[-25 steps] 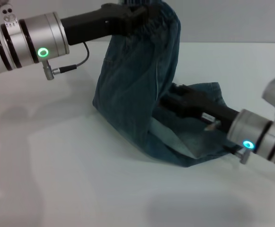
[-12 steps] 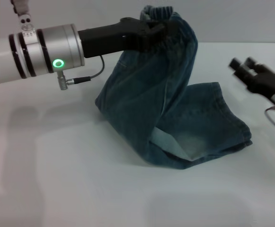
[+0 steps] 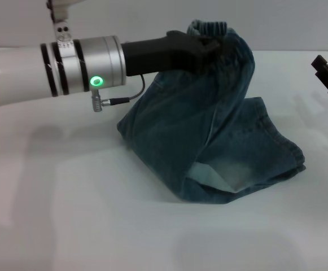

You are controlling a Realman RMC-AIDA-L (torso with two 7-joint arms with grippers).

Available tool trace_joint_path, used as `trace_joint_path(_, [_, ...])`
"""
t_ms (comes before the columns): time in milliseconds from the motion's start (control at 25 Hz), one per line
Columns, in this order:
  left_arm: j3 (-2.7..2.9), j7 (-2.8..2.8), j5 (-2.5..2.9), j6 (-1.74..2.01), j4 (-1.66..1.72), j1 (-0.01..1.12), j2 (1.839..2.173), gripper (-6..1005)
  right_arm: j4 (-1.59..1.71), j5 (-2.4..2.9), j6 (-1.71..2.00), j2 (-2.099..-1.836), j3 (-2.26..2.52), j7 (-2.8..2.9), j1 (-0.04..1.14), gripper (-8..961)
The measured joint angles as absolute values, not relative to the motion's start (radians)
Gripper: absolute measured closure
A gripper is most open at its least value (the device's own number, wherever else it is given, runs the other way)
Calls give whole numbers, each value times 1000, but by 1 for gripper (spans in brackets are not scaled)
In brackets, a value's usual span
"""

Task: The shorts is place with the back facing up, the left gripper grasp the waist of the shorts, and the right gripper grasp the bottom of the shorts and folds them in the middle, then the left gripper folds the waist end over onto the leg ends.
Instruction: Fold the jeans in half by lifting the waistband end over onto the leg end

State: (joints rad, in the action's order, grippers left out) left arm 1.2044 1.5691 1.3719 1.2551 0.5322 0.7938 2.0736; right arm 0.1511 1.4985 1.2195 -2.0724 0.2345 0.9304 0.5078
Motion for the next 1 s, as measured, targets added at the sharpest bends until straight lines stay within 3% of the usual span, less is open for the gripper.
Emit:
trace_joint_path(760, [1532, 1494, 1074, 1096, 545, 758, 2077, 906, 163, 1499, 1206, -2071, 218, 929, 506, 426])
trace_joint_path(880, [1533, 1478, 1048, 1101, 546, 747, 2075, 701, 164, 1499, 1198, -2071, 212, 928, 508, 426])
trace_joint_path(1000, [1533, 1447, 1007, 1106, 549, 725, 2074, 578, 164, 1500, 1197, -2072, 217, 928, 510, 426])
